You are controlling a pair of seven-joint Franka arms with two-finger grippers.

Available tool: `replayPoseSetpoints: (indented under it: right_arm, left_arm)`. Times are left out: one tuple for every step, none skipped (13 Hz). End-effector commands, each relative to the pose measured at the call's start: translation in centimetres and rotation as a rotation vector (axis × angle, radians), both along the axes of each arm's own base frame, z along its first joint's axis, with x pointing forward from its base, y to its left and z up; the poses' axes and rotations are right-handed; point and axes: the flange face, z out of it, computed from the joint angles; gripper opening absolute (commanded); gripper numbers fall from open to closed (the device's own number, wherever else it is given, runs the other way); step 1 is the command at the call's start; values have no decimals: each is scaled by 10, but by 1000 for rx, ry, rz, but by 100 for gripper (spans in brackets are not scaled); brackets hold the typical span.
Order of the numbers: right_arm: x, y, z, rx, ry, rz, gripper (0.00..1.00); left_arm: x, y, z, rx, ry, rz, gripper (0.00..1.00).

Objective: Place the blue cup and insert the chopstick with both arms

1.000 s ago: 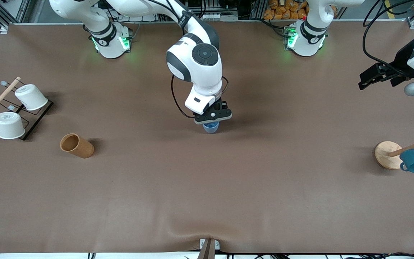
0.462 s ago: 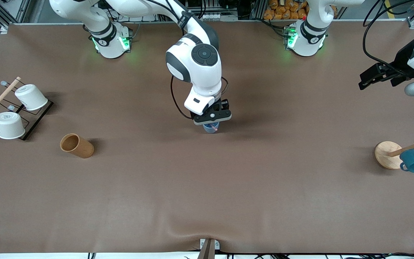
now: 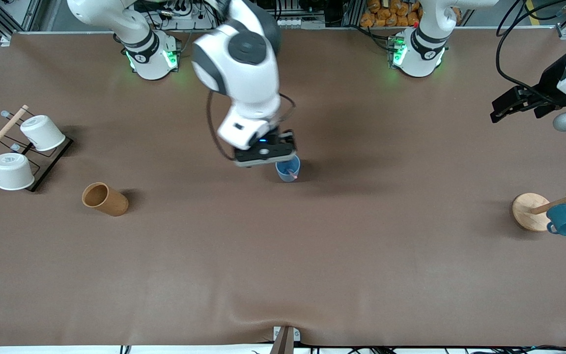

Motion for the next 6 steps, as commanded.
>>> replayPoseSetpoints:
  right_arm:
    - [33,-94,40,-14,21,23,100]
    - [40,-125,50,-27,43,19,100]
    - [44,-160,68,-35,58,7,100]
    - [49,-198,82,-43,72,-13,100]
    - [53,-240,95,-49,85,-32,100]
    - [52,-270,107,-53,96,-42,100]
  left_arm:
    - [-2,0,6,2,-13,-5,100]
    - [-3,-2,6,2,-13,-3,100]
    - [-3,-8,6,3,-13,-11,100]
    - [-5,-14,6,6,-12,-21,100]
    - [-4,-11,6,6,-12,-19,100]
    - [-4,-11,5,7,-10,-19,100]
